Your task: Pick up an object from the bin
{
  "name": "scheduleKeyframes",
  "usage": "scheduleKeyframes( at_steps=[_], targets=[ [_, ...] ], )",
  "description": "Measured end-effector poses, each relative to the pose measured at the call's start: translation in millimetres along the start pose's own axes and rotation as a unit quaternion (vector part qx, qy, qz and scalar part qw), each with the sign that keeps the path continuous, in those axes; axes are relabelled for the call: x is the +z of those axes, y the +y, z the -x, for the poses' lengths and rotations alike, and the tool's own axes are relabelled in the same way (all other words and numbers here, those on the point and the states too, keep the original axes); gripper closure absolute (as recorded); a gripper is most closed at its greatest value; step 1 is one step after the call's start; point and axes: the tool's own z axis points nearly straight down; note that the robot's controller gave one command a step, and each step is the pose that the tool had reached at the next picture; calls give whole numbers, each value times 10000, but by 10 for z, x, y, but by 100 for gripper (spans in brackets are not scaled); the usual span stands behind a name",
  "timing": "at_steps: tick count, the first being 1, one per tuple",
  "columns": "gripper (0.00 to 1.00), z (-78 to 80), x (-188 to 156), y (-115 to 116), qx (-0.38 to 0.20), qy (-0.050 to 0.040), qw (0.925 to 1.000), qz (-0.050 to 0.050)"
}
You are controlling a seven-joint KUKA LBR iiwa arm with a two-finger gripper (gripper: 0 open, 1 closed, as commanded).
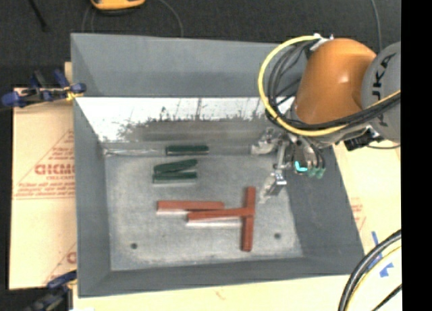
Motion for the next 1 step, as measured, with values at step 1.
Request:
scheduleKeyframes(
  at_steps=[1],
  targets=[
    [0, 16, -40, -2, -3, -37, 10000, -5]
  ],
)
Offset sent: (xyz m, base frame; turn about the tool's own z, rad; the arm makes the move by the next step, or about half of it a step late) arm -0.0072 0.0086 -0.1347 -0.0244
